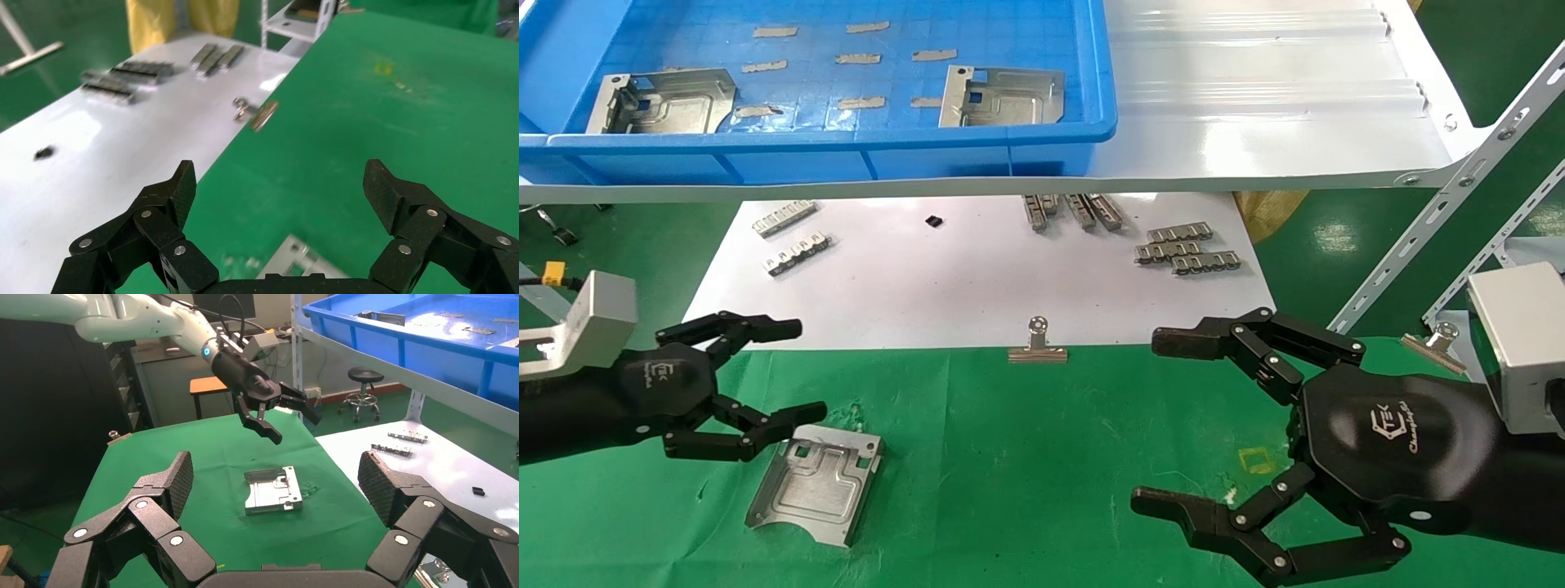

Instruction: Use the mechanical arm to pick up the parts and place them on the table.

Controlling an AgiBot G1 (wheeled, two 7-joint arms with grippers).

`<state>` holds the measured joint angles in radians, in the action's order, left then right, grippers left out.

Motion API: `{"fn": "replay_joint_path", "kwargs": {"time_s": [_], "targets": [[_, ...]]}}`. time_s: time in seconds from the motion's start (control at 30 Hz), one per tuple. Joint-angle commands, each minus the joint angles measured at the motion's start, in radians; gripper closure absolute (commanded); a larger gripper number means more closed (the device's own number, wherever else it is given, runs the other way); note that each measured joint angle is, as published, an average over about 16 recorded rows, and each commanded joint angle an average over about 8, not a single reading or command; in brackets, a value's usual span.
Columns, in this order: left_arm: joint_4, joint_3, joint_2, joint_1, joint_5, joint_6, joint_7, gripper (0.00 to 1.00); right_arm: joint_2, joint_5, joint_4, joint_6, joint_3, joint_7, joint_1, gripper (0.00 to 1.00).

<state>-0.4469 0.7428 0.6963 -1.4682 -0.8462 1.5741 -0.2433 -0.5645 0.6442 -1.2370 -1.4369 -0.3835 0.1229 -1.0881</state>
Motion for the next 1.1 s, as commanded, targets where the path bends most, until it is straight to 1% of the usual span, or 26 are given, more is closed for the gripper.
{"fn": "replay_joint_path", "kwargs": {"time_s": [0.03, 1.1], "targets": [[-0.033, -0.018, -0.003, 0.015, 0.005, -0.003, 0.017, 0.0, 0.0, 0.0, 0.0, 0.0, 0.0, 0.0, 0.0, 0.0], [-0.562, -0.311, -0.057, 0.264, 0.078, -0.053, 0.289, 0.0, 0.0, 0.0, 0.0, 0.0, 0.0, 0.0, 0.0, 0.0]]}}
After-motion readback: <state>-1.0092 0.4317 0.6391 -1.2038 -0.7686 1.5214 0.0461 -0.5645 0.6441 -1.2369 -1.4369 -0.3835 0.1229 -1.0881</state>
